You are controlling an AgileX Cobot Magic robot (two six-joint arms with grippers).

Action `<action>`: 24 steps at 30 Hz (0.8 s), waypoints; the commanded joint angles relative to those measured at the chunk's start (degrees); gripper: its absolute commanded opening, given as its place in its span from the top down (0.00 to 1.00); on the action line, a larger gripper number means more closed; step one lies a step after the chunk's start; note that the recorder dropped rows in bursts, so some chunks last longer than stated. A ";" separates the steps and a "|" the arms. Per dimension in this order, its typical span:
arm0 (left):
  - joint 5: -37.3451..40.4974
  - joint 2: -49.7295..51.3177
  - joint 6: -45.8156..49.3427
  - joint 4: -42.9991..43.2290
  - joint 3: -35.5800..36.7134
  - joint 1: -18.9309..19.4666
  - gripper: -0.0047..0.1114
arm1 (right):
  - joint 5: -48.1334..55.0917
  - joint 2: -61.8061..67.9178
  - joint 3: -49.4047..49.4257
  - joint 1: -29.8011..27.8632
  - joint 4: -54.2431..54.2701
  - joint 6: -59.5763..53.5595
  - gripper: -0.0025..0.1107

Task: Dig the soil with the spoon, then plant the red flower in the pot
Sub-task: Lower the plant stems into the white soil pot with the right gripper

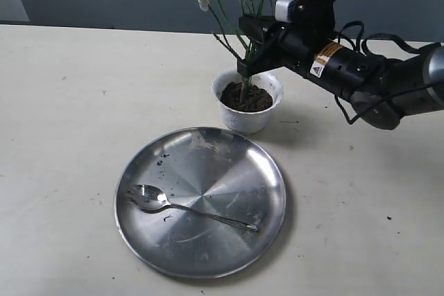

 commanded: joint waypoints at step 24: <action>-0.78 -0.07 -0.25 -0.09 -0.13 -0.31 0.95 | 17.73 4.86 0.30 -0.22 -19.17 16.97 0.85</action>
